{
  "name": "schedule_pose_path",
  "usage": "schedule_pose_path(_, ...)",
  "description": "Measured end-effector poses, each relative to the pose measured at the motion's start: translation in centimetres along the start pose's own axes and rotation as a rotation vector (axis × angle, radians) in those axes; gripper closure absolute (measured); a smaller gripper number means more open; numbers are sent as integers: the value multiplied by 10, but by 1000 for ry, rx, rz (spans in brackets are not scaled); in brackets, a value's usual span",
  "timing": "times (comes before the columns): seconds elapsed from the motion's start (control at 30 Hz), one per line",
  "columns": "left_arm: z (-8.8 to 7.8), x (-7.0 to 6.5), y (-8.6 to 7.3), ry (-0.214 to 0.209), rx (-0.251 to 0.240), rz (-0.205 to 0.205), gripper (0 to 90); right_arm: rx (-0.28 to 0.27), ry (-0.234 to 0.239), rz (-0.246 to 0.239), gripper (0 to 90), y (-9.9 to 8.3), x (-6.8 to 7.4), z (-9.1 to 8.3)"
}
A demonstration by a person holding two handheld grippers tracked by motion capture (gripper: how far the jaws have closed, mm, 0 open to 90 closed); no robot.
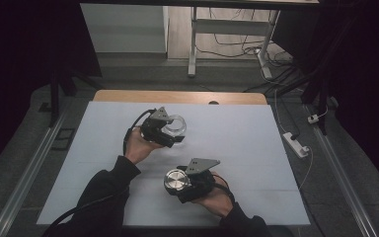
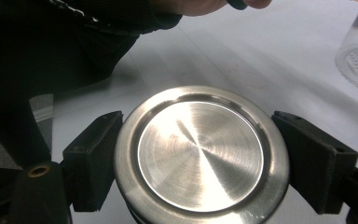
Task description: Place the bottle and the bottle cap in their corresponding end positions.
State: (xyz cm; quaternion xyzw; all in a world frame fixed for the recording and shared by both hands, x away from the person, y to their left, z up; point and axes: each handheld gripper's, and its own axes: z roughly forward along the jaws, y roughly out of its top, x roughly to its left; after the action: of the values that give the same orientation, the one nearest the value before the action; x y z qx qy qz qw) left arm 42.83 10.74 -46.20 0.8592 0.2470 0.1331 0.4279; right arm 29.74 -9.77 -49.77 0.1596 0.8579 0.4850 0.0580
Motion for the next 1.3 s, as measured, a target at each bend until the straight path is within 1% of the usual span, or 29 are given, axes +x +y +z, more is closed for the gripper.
schedule_pose_path(0.03, 2, 1, 0, 5, 0, -3, 152, 0, -2, -1, 197, 0, 0, 1)
schedule_pose_path(0.17, 9, 4, 1, 3, -2, -12, 151, 1, -7, -4, 197, -2, -3, 5)
schedule_pose_path(0.27, 14, 4, 1, 1, 1, -8, 151, 5, -15, -1, 197, -4, -5, 9)
schedule_pose_path(0.4, 21, 6, 0, 13, 9, -10, 152, 6, -16, 0, 196, -8, -8, 12)
schedule_pose_path(0.5, 24, 8, -3, 19, 15, -12, 151, 18, -20, 16, 196, -13, -13, 16)
schedule_pose_path(0.6, 27, 9, -5, 21, 15, -17, 152, 25, -24, 17, 197, -16, -16, 18)
schedule_pose_path(0.67, 29, 9, -6, 24, 22, -13, 151, 43, -30, 17, 197, -19, -18, 22)
schedule_pose_path(0.83, 35, 9, -10, 29, 24, -21, 151, 60, -40, 13, 196, -24, -22, 26)
schedule_pose_path(0.87, 36, 9, -12, 29, 23, -23, 151, 71, -46, 9, 196, -26, -23, 28)
schedule_pose_path(0.93, 37, 9, -12, 26, 25, -22, 151, 79, -46, 10, 196, -26, -24, 30)
schedule_pose_path(1.03, 39, 9, -13, 25, 31, -20, 151, 77, -50, 8, 196, -25, -24, 30)
schedule_pose_path(1.2, 43, 9, -16, 19, 33, -28, 151, 92, -61, 20, 196, -25, -25, 31)
schedule_pose_path(1.3, 46, 8, -18, 21, 43, -26, 151, 103, -69, 23, 196, -25, -26, 32)
